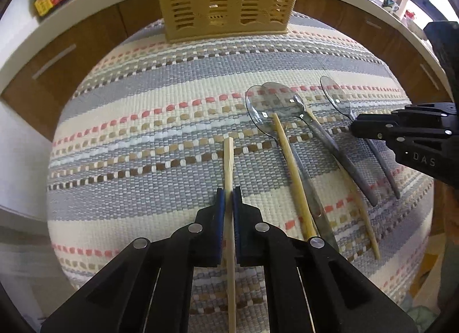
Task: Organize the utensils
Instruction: 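Grasp a wooden chopstick with the left tool while the right tool grasps a clear spoon, then lift the chopstick and clear spoon and carry them over the yellow basket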
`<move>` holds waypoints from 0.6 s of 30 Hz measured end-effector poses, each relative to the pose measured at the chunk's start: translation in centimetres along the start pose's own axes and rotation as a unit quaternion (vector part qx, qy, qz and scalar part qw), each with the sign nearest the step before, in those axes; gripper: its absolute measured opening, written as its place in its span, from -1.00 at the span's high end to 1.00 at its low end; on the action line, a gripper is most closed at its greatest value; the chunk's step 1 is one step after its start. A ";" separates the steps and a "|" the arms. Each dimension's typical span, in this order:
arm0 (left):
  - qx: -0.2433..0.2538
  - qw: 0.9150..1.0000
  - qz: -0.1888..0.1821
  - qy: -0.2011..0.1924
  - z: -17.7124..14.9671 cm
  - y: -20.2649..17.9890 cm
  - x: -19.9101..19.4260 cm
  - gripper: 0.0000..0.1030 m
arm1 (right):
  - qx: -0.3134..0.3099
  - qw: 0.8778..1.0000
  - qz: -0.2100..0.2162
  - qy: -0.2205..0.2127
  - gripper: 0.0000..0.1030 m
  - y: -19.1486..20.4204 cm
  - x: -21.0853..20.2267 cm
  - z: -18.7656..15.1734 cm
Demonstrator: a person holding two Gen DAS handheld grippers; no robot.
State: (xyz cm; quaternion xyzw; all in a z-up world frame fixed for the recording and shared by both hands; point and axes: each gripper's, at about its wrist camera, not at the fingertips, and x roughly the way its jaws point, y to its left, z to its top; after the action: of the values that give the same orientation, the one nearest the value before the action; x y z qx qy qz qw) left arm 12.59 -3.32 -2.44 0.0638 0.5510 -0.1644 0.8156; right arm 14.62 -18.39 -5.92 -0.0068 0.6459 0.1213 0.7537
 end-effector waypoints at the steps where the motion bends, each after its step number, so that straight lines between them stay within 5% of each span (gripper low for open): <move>1: 0.005 1.000 -0.004 0.006 0.1 0.1 0.0 0.86 | -0.001 1.000 0.004 0.007 0.79 -0.1 0.1 0.2; 4: 0.039 0.998 -0.027 0.040 0.9 -0.2 0.2 0.62 | -0.026 0.999 0.001 0.028 0.77 0.3 0.1 0.7; 10: 0.114 0.989 -0.004 0.090 2.0 -1.7 0.7 0.71 | -0.055 0.997 -0.007 0.050 0.78 1.1 0.7 1.8; 12: 0.126 0.988 0.023 0.087 2.0 -2.3 0.8 0.91 | -0.065 0.997 -0.010 0.042 0.80 1.4 0.6 1.8; 18: 0.083 0.996 0.020 0.023 2.3 -1.9 -1.3 0.93 | -0.052 0.998 0.019 -0.021 0.80 1.0 -2.2 1.5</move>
State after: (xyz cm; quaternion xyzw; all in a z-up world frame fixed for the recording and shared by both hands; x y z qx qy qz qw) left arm 13.54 -5.49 -0.17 0.1461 0.5528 -0.1915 0.7977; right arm 15.60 -17.53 -3.42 -0.0306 0.6227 0.1691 0.7634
